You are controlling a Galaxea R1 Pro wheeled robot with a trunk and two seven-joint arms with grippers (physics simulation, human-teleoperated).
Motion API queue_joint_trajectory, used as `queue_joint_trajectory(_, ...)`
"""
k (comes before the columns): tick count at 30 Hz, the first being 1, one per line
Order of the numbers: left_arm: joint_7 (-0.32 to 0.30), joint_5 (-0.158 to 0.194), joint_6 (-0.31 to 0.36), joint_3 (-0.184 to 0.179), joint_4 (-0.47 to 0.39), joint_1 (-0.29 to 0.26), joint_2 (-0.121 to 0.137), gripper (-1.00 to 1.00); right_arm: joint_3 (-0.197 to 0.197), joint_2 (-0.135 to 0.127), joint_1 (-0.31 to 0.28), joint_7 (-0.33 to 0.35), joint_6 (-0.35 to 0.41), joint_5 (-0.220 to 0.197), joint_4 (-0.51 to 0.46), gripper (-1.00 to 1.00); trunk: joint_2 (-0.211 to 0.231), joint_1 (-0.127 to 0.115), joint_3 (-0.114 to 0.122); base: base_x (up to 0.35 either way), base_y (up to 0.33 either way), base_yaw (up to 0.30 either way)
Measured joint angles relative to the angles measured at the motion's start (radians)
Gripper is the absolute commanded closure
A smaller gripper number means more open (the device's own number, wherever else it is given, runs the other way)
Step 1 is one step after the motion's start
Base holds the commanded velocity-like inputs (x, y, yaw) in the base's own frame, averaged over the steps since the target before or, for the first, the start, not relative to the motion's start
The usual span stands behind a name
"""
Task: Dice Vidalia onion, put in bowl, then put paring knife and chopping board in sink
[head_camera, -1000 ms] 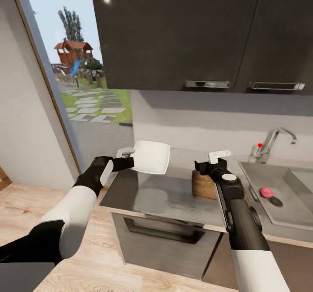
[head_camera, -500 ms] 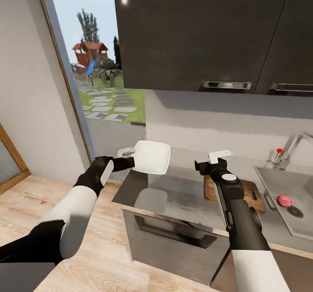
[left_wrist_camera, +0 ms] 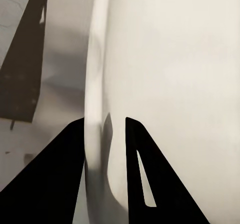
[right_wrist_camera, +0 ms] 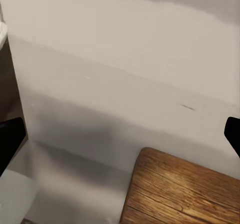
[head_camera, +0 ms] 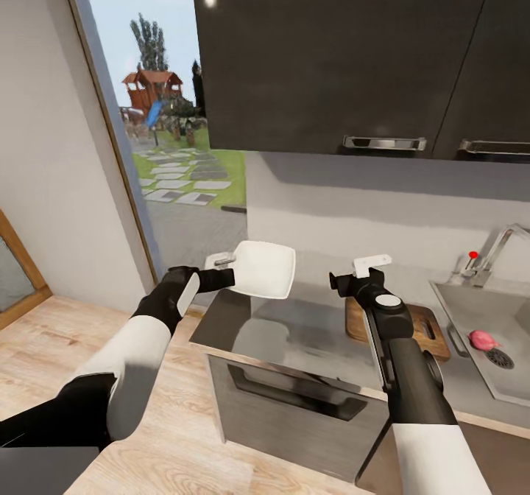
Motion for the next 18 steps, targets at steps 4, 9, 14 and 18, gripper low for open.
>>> queue_joint_trajectory(4, 0.001, 0.000, 0.000, 0.000, 0.000, 0.000, -0.001, 1.00, 0.000, 0.000, 0.000, 0.000, 0.000, 0.000, 0.000, -1.00, 0.000, 0.000, -0.004, 0.000, 0.000, 0.000)
queue_joint_trajectory(9, 0.002, 0.000, 0.002, 0.000, 0.000, 0.000, -0.001, 1.00, 0.001, 0.000, 0.000, 0.000, 0.000, 0.000, 0.000, -1.00, 0.000, 0.000, -0.010, 0.000, 0.000, 0.000)
queue_joint_trajectory(14, 0.003, 0.000, 0.003, 0.000, 0.000, 0.000, 0.000, 1.00, 0.000, 0.000, 0.000, 0.000, 0.000, 0.000, 0.000, -1.00, 0.000, 0.000, -0.017, 0.000, 0.000, 0.000)
queue_joint_trajectory(18, 0.005, 0.000, 0.003, 0.000, 0.000, 0.000, 0.000, 1.00, 0.000, 0.000, 0.000, 0.000, 0.000, 0.000, 0.000, -1.00, 0.000, 0.000, -0.023, 0.000, 0.000, 0.000)
